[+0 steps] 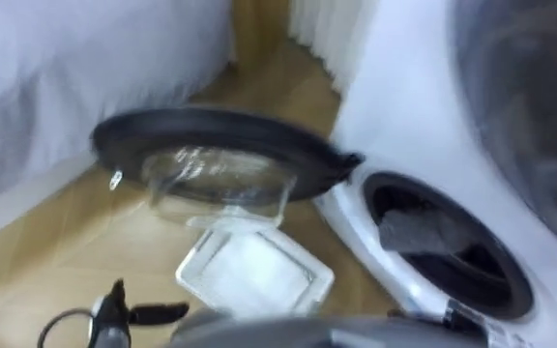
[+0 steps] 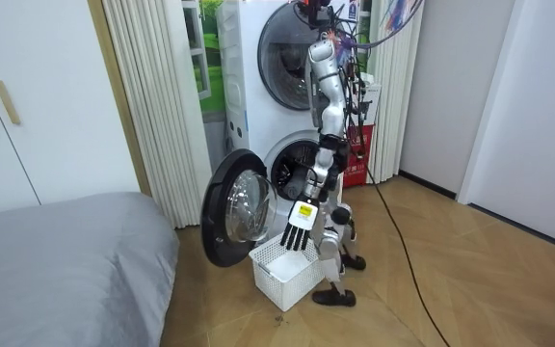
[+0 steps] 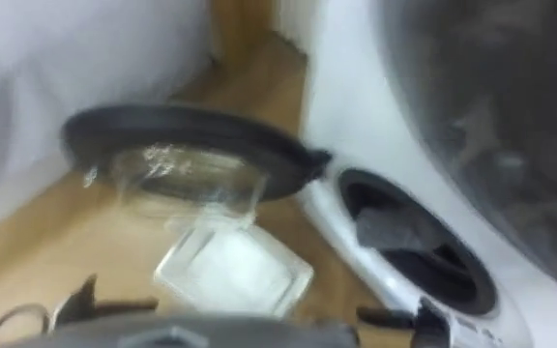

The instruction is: Put towel into washing machine

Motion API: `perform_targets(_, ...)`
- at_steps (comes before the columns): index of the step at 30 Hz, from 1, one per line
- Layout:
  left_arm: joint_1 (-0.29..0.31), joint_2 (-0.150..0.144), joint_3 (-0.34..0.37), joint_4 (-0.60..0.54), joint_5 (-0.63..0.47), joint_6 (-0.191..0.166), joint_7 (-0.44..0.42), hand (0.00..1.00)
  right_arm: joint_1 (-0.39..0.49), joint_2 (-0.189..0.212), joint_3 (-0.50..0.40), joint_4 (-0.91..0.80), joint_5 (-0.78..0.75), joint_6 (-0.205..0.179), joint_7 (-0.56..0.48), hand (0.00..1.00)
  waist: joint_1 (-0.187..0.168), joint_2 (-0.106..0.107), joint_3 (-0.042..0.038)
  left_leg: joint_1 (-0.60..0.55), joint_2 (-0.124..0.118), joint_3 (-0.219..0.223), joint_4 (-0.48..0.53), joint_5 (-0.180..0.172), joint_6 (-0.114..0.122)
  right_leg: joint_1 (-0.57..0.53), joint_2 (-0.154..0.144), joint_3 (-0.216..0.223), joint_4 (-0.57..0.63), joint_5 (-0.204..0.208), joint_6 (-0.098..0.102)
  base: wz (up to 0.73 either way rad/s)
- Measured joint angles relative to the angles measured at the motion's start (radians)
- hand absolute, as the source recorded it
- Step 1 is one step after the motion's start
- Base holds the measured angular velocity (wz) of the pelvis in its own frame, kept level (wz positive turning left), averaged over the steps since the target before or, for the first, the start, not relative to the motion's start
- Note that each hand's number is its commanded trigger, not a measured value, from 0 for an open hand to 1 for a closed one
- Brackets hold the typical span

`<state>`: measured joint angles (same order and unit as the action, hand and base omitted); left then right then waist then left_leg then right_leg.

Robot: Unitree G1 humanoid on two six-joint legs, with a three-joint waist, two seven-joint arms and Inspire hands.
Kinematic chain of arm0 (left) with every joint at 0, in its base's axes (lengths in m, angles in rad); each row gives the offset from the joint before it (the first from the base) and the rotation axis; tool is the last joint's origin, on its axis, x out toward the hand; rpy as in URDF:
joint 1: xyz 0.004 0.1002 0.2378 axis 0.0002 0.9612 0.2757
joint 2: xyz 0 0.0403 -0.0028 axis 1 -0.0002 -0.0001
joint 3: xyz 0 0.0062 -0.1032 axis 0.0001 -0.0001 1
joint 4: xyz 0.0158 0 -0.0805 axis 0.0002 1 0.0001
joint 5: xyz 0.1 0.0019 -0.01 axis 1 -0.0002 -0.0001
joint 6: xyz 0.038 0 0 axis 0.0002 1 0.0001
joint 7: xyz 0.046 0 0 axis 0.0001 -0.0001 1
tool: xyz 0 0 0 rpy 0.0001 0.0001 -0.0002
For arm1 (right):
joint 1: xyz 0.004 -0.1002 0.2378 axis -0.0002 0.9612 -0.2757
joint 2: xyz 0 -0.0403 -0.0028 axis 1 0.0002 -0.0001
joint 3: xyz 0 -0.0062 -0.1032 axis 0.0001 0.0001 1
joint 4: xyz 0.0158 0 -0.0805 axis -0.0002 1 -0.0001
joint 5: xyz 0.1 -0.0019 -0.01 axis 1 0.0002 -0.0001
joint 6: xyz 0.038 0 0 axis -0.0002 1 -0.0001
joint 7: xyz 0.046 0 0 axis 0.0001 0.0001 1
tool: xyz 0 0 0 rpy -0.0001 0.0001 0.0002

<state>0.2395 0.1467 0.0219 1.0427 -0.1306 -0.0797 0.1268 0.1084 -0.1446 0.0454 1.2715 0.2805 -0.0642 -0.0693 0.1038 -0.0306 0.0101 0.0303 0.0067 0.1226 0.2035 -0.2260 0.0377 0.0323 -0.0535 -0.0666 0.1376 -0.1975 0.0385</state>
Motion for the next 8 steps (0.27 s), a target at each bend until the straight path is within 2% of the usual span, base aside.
perform_targets(1,0.005,0.0,0.018,0.019,0.016,0.016,-0.001,0.0,-0.001,0.0,0.023,-0.018,-0.023,0.0,0.013,0.0,0.007,0.008,0.0056,0.033,0.012,-0.055,-0.013,-0.001,-0.002,-0.033,0.053,0.005,-0.025,0.051,-0.045,-0.72)
perform_targets(2,0.006,-0.002,0.025,0.028,0.016,0.027,-0.002,0.0,0.001,-0.001,0.023,-0.025,-0.041,0.001,0.018,0.0,-0.006,0.015,0.0054,0.041,0.017,-0.071,-0.019,-0.001,-0.007,-0.031,0.062,-0.019,-0.019,0.073,-0.059,-0.12)
perform_targets(3,0.008,-0.005,0.043,0.032,0.017,0.037,-0.005,0.0,-0.002,-0.001,0.022,-0.034,-0.069,0.004,0.026,0.0,-0.032,0.018,0.0008,0.057,0.017,-0.066,-0.027,0.001,-0.012,-0.003,0.06,-0.039,-0.018,0.076,-0.06,0.27)
perform_targets(4,-0.002,-0.012,0.064,0.039,0.027,0.037,-0.007,0.0,-0.009,-0.003,0.021,-0.029,-0.088,0.015,0.038,0.0,-0.041,0.018,-0.0001,0.072,0.02,-0.051,-0.041,0.001,-0.012,0.008,0.066,-0.042,-0.019,0.076,-0.06,0.23)
perform_targets(6,-0.029,-0.015,0.078,0.04,0.041,0.037,-0.008,0.0,-0.034,-0.006,0.022,-0.016,-0.101,0.034,0.061,0.0,-0.043,0.019,0.0041,0.087,0.022,-0.042,-0.054,0.001,-0.012,0.013,0.073,-0.036,-0.02,0.076,-0.06,-0.07)
perform_targets(8,-0.052,-0.015,0.079,0.047,0.046,0.037,-0.01,0.0,-0.048,-0.004,0.033,-0.008,-0.104,0.041,0.092,0.0,-0.043,0.017,0.0046,0.097,0.02,-0.042,-0.056,0.001,-0.012,0.021,0.074,-0.04,-0.02,0.076,-0.06,-0.04)
